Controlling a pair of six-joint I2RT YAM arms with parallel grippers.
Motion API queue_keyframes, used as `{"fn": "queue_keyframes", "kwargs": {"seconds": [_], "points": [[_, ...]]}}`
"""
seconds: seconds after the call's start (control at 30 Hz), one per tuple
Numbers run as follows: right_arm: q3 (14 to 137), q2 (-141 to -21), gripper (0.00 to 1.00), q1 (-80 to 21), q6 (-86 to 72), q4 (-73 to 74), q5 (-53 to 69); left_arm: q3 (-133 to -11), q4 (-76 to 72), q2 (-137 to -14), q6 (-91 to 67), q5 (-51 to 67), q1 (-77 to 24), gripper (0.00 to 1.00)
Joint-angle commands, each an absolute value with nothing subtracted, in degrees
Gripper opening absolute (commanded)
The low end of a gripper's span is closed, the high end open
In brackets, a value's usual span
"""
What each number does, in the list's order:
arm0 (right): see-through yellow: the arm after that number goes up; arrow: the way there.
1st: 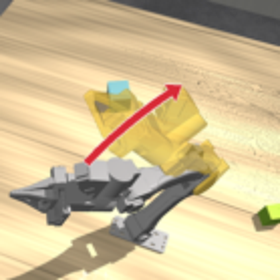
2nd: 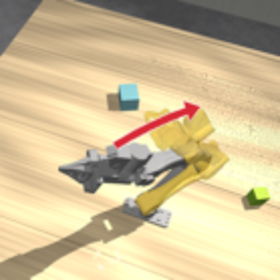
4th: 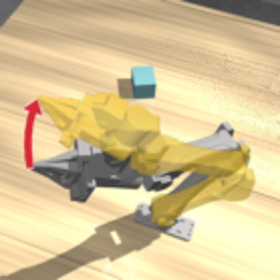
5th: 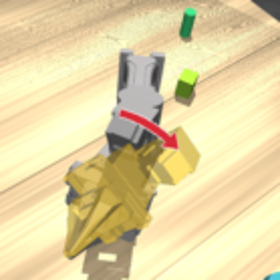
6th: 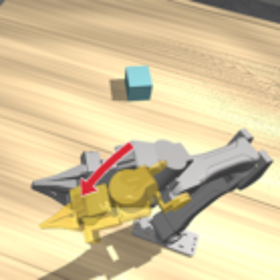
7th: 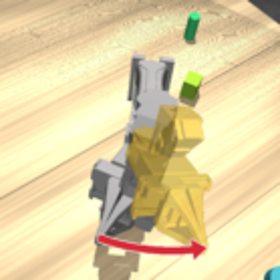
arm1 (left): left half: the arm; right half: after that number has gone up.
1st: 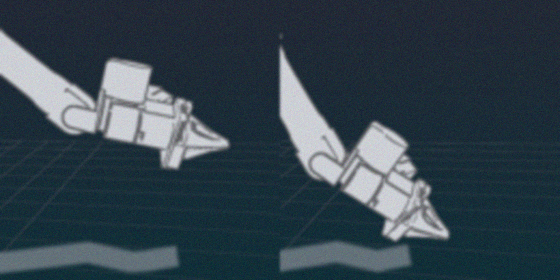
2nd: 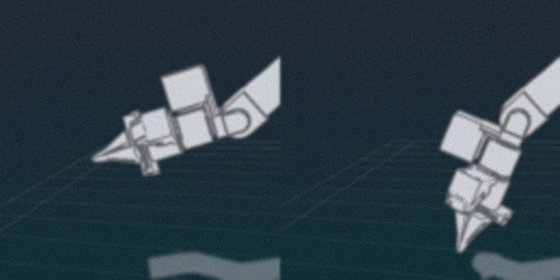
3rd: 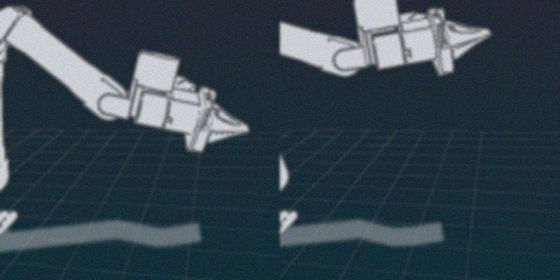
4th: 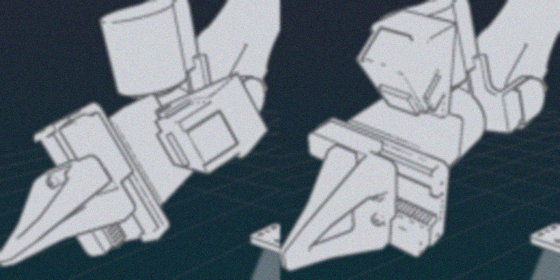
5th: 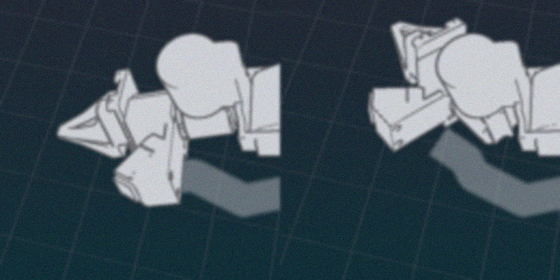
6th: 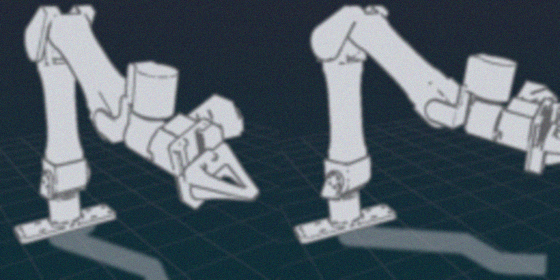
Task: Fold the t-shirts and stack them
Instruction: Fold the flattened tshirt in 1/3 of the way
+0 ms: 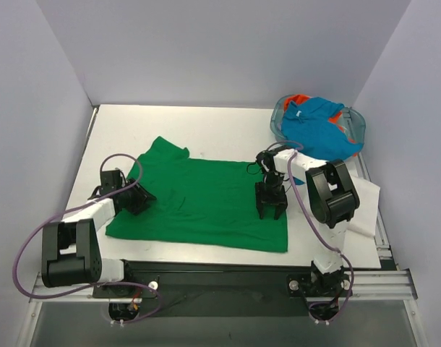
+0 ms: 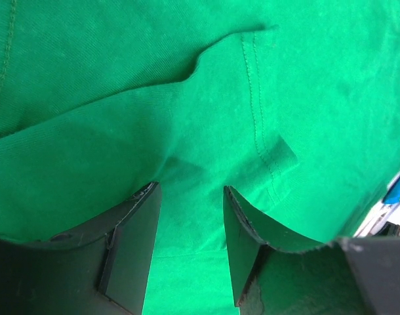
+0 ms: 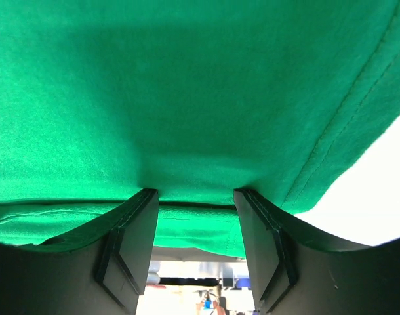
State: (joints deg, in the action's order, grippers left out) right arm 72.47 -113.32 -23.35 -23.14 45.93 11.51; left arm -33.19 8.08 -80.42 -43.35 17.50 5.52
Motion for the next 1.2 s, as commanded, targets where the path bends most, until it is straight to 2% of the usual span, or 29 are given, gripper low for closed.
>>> {"fn": "queue_keyframes", "kwargs": {"seconds": [0.0,0.17,0.33,0.6,0.9,1.17], "points": [[67.5,-112.9,0.52,-24.6,-23.6,44.6,11.0,-28.6,17.9,-75.4,-43.9,10.1,6.2,0.54],[64.3,-110.0,0.52,-26.3,-24.3,43.6,11.0,-23.6,20.7,-66.3,-45.1,9.1,6.8,0.54],[62.8,-107.8,0.52,-27.5,-24.6,43.1,10.9,-22.8,23.6,-62.4,-43.9,9.0,6.8,0.55],[66.4,-103.3,0.52,-27.4,-25.3,45.0,9.9,-30.8,30.4,-58.4,-42.5,7.7,6.8,0.61],[80.6,-103.4,0.52,-22.0,-23.5,46.9,4.2,-42.3,25.7,-64.9,-38.2,6.6,6.9,0.62],[92.4,-112.8,0.47,-17.0,-22.1,43.2,0.3,-51.6,20.7,-77.9,-34.7,7.4,6.7,0.61]]}}
